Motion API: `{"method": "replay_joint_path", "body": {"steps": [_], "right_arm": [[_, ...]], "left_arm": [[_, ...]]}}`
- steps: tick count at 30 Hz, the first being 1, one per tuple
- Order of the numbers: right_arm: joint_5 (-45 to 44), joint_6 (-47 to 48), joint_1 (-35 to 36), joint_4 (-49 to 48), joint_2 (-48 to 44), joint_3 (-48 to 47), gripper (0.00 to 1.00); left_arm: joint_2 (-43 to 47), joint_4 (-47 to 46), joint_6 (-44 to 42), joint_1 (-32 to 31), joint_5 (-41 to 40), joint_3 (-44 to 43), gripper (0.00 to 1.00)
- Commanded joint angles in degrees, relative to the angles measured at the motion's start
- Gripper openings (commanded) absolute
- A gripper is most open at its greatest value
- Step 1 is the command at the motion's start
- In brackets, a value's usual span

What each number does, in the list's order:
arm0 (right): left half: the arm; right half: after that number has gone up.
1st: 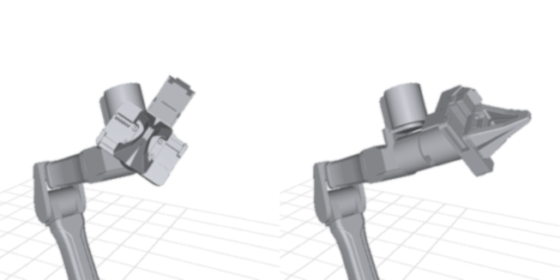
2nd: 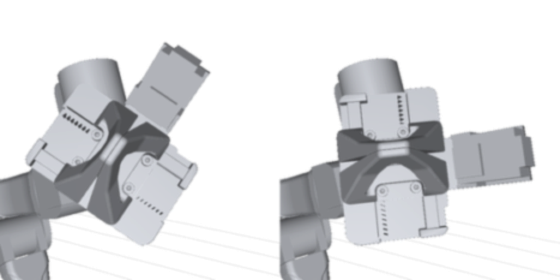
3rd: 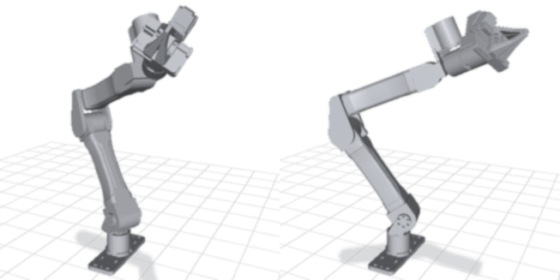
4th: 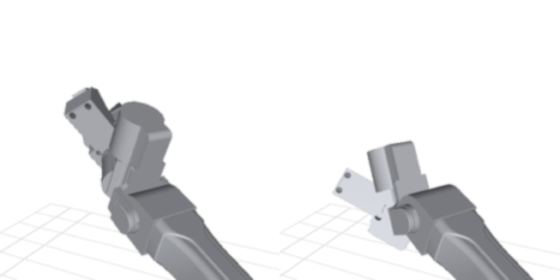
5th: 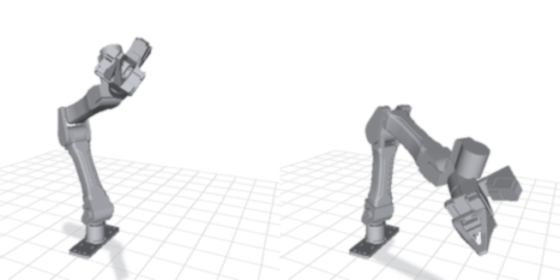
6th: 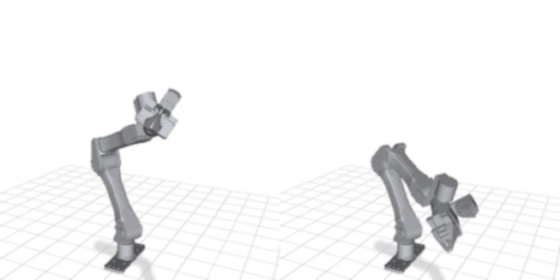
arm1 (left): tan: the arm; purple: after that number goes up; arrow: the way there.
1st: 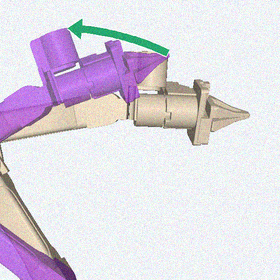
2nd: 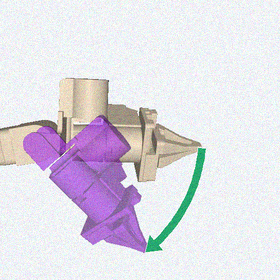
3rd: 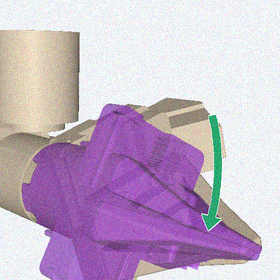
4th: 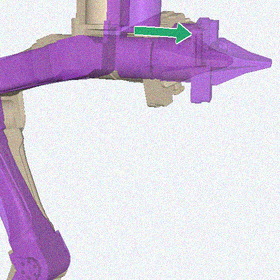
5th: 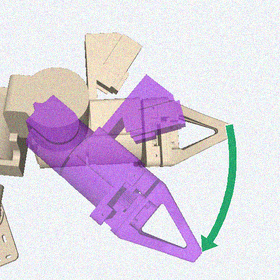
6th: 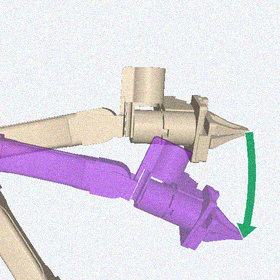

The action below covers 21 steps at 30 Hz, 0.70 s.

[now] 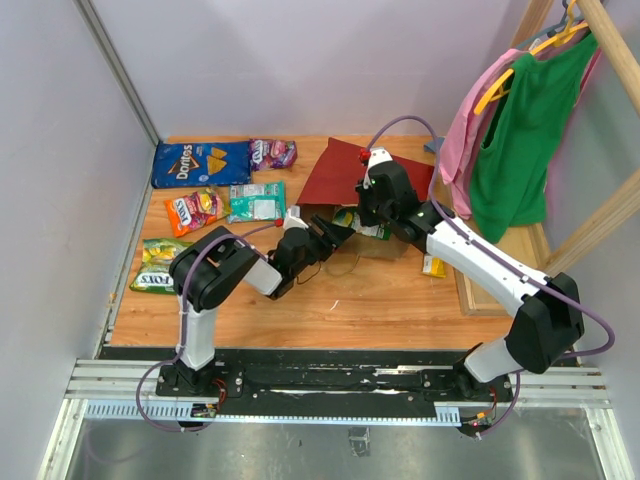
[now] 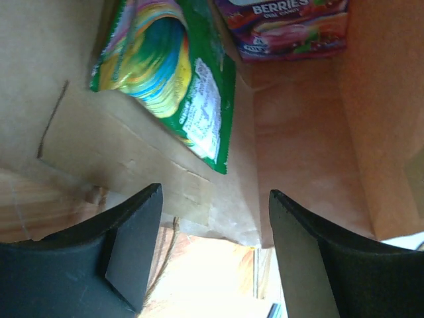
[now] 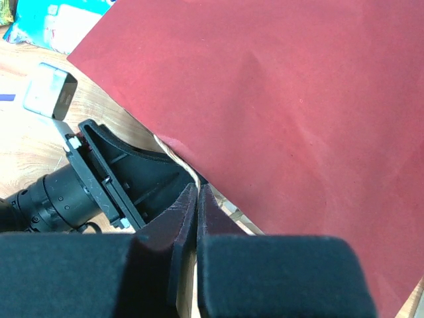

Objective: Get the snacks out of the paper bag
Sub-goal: Take out the snack from the paper bag.

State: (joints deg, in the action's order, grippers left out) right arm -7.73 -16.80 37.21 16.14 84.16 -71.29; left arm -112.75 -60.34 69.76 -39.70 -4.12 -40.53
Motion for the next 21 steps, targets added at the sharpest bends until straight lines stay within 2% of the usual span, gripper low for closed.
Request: {"method": "replay_joint_path", "body": {"steps": [1,7,12,21], "right_arm": [[-1.24,0.59,-0.46,-0.04,-0.84,0.80,0.01],[-2.16,1.10,-0.48,-0.03,-1.56,1.51,0.01],[-3.76,1.77,-0.49,-0.89,-3.16,3.14,0.01],[-4.75,1.67,-0.65,-2.14,-4.97,4.45,0.01]], "left_arm": [[-2.28,-3.04,3.42,-1.81,-8.44,-0.97,0.69],[-3.35,4.18,5.93,-3.12,-14.32,-4.57,0.68],[-4.29,15.97,8.34,-4.53,-18.23,-9.77,0.68],[-8.44,26.74,12.10,-6.77,-25.50,-17.71,0.68]]}}
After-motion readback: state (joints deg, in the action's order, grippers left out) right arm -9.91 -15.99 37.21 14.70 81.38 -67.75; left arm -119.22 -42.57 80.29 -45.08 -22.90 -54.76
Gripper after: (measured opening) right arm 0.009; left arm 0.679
